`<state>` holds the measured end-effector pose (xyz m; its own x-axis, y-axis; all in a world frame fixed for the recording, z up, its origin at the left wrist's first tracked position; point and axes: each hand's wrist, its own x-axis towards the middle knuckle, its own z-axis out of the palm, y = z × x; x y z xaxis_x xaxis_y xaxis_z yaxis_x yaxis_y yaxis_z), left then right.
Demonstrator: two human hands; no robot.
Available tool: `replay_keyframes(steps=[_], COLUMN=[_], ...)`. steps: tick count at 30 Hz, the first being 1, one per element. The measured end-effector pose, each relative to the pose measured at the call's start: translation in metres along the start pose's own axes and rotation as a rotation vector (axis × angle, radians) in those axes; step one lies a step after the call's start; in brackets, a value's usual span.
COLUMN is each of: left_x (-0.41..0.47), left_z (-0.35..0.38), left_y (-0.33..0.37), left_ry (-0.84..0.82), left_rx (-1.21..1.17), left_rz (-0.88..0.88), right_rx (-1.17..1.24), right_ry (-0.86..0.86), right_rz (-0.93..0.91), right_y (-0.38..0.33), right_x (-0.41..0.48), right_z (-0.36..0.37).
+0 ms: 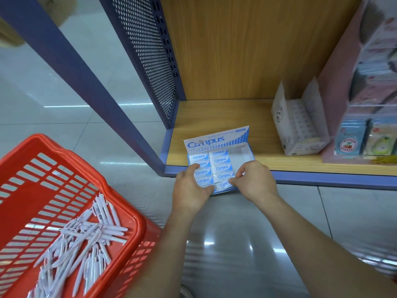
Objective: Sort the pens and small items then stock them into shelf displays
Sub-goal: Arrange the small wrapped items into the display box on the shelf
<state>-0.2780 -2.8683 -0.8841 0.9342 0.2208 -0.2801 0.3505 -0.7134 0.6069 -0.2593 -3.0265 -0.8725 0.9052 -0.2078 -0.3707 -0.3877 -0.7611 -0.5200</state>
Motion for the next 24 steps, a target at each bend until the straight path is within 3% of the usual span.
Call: replay_keyframes(steps=[8,18,24], left_x=[-0.004,-0.002,-0.001], left_z=[0.004,0.005,0.007], left_y=[-0.004,-0.006,-0.004], left_ry=[-0.086,0.006,0.013], left_rx=[0.086,0.1,0.164], left_rz=[0.081,0.076,0.066], right_rx=[-0.089,-0.341,-0.154], right_ry=[-0.013,-0.18,-0.214], right_rz=[-0.026,-0.351,-0.243], right_y=[0.002,-0.002,0.001], right_x=[0.001,-0.008,-0.01], right_z=[0.003,-0.01,-0.015])
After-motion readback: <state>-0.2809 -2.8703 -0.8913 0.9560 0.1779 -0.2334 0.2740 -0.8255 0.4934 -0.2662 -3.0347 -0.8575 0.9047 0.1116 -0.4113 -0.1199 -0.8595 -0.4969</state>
